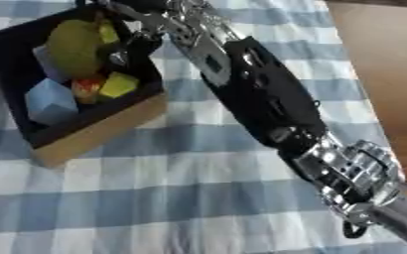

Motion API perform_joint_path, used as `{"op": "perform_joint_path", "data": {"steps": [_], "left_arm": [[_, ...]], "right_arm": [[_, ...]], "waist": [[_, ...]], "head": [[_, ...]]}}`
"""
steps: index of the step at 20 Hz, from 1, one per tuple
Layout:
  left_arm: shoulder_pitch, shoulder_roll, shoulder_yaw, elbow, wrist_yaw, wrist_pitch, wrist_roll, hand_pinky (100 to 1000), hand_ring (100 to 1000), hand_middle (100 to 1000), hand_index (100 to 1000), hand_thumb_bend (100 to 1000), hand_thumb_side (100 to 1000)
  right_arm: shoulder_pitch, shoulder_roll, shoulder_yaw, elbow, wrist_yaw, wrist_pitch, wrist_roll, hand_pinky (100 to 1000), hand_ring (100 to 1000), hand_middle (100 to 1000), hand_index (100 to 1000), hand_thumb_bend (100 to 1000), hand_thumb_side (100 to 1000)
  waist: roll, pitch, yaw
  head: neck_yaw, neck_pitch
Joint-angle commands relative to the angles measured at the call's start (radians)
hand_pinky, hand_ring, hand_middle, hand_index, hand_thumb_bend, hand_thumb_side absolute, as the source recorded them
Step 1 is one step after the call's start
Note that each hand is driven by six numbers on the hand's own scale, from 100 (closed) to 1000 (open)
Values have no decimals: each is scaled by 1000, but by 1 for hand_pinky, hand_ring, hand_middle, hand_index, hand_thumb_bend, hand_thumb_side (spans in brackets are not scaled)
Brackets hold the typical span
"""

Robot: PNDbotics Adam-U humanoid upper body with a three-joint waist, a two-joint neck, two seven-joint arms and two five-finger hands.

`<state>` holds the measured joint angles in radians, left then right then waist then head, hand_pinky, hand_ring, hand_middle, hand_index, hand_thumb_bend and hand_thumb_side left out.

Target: Pick up objects on the table and place them in the box.

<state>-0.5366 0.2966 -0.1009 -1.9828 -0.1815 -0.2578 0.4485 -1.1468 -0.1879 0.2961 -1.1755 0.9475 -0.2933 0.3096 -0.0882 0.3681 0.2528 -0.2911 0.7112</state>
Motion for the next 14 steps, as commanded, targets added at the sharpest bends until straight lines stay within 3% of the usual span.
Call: {"op": "perform_joint_path", "data": {"steps": [1,6,7,14], "left_arm": [[-2,12,1,-17,-2,3,2,751,860,766,797,488,644],[16,24,8,-17,-9,9,10,751,861,766,796,486,645],[19,26,9,-17,-11,11,12,750,861,766,796,486,645],[49,44,24,-17,-27,23,34,749,863,768,796,483,648]], "right_arm": [[-34,-29,-27,-54,-25,16,-5,927,959,755,944,233,100],[-32,-115,-56,-174,-100,62,-67,909,944,738,927,163,100],[-26,-139,-57,-199,-115,72,-75,898,933,721,918,107,100],[87,-315,-148,-376,-224,149,-176,863,885,651,853,100,100]], "waist": [[4,-23,-7],[0,-34,-32],[0,-35,-35],[1,-46,-79]], "head": [[9,-5],[36,6],[42,8],[113,18]]}}
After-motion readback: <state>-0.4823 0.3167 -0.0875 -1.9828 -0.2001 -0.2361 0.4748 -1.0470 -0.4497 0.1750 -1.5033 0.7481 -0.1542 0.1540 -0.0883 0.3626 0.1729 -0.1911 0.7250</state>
